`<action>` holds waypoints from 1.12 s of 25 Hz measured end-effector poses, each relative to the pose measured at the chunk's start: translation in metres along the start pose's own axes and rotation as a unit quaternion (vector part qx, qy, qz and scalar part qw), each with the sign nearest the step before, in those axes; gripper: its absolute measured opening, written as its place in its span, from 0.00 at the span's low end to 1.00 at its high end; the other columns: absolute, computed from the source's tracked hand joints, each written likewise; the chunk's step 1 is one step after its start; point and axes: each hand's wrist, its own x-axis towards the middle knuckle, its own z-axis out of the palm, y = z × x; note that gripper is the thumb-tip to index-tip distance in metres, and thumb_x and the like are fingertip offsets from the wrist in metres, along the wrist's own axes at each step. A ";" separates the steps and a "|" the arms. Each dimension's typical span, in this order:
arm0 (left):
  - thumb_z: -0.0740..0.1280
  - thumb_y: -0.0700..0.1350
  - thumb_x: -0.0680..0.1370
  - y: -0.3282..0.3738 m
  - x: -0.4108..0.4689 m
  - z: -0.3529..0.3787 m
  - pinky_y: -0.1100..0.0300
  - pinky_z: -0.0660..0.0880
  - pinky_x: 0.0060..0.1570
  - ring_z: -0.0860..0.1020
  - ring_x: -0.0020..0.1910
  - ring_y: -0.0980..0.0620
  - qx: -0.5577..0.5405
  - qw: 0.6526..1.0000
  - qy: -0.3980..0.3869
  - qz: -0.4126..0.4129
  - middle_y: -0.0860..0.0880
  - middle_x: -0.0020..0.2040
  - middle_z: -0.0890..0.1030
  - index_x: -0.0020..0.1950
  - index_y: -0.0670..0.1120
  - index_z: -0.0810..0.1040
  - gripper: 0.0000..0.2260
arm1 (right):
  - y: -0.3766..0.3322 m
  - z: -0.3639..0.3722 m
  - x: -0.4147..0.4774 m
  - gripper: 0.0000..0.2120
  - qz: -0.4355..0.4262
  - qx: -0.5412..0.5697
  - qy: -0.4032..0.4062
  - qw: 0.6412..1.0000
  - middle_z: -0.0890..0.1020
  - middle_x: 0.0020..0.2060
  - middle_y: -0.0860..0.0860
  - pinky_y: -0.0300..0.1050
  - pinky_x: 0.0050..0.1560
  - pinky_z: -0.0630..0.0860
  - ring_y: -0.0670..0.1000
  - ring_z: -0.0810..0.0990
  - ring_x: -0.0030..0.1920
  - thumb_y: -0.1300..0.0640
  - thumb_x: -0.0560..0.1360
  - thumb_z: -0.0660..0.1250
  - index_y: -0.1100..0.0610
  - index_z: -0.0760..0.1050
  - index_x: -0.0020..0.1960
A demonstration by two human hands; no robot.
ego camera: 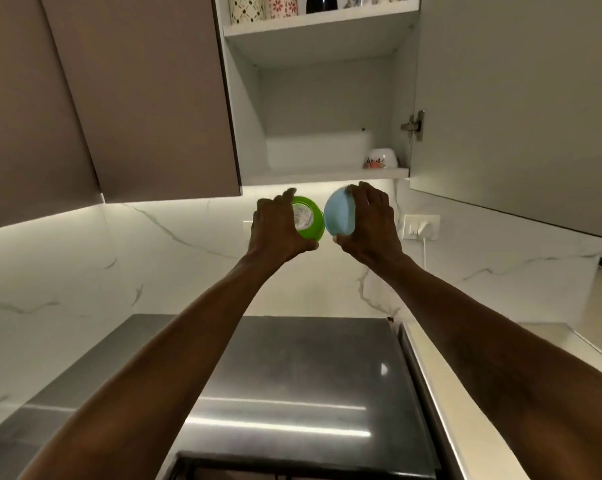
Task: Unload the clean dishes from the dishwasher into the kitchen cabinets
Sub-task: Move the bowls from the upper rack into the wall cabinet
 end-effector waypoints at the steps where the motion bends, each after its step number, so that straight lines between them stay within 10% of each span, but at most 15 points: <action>1: 0.79 0.64 0.52 -0.003 0.016 -0.001 0.51 0.75 0.58 0.72 0.62 0.44 -0.017 1.000 0.006 -0.003 0.45 0.60 0.77 0.74 0.51 0.64 0.54 | 0.001 0.003 0.015 0.47 0.000 0.001 0.012 1.000 0.68 0.71 0.57 0.57 0.63 0.73 0.60 0.68 0.69 0.48 0.58 0.82 0.56 0.65 0.73; 14: 0.80 0.63 0.50 -0.039 0.182 0.018 0.51 0.78 0.48 0.75 0.54 0.44 -0.055 0.995 0.040 0.077 0.49 0.49 0.80 0.63 0.50 0.68 0.46 | 0.021 0.047 0.154 0.50 0.020 -0.013 0.046 0.999 0.71 0.68 0.57 0.52 0.63 0.71 0.59 0.67 0.68 0.47 0.60 0.83 0.57 0.64 0.75; 28: 0.81 0.65 0.57 -0.048 0.309 0.088 0.54 0.72 0.55 0.69 0.66 0.44 -0.022 0.997 -0.072 -0.012 0.44 0.61 0.76 0.66 0.44 0.74 0.44 | 0.084 0.085 0.230 0.38 0.068 -0.057 -0.086 0.992 0.82 0.59 0.55 0.49 0.59 0.73 0.57 0.77 0.60 0.34 0.64 0.77 0.58 0.78 0.64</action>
